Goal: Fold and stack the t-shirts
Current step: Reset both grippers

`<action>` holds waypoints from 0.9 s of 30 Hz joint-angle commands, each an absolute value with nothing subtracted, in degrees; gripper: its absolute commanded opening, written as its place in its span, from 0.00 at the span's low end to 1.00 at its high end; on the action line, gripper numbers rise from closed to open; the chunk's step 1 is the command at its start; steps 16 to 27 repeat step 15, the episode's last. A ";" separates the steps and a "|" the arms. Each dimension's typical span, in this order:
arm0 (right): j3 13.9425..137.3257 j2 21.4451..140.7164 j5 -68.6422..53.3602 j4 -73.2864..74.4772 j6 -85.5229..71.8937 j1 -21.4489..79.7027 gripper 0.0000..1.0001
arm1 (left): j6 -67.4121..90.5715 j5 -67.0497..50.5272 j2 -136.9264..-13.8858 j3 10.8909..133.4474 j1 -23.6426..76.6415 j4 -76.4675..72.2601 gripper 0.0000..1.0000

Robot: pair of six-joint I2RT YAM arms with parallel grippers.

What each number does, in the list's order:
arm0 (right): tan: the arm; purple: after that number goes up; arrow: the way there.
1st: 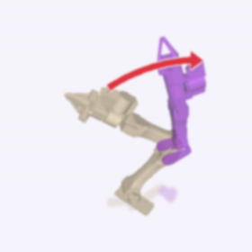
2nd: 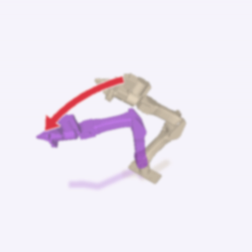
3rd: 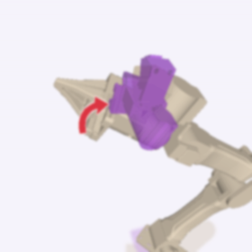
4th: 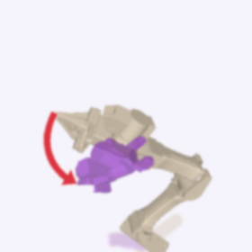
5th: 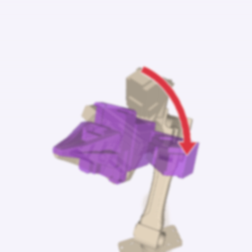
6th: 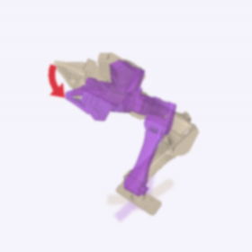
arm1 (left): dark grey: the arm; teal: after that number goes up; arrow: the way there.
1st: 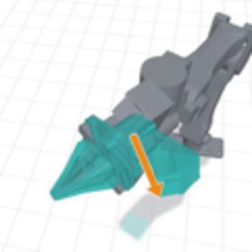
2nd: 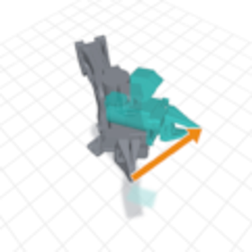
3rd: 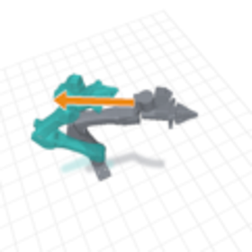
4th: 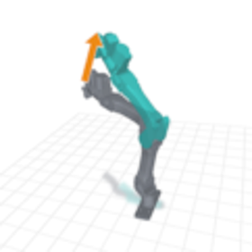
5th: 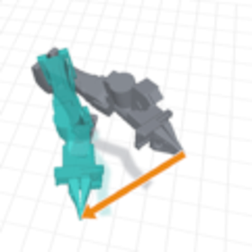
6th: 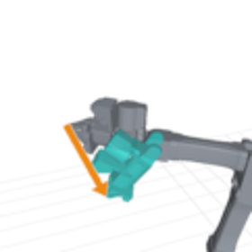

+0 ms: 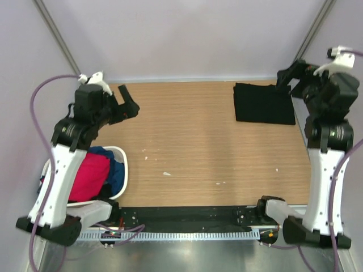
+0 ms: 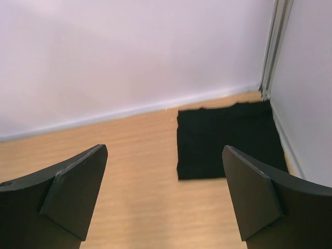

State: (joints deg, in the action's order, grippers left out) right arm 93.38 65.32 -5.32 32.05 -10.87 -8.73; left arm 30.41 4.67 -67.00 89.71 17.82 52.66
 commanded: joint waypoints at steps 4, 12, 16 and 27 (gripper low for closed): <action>73.94 53.63 -8.09 33.93 -17.22 -8.61 1.00 | 32.78 6.68 -53.01 76.92 17.49 47.64 1.00; 56.08 42.89 -5.80 29.97 -20.04 -8.61 1.00 | 34.10 6.34 -46.58 66.62 17.49 46.85 1.00; 57.39 43.94 -4.75 29.18 -19.69 -8.61 1.00 | 34.10 4.92 -47.20 67.06 17.49 47.20 1.00; 57.39 43.94 -4.75 29.18 -19.69 -8.61 1.00 | 34.10 4.92 -47.20 67.06 17.49 47.20 1.00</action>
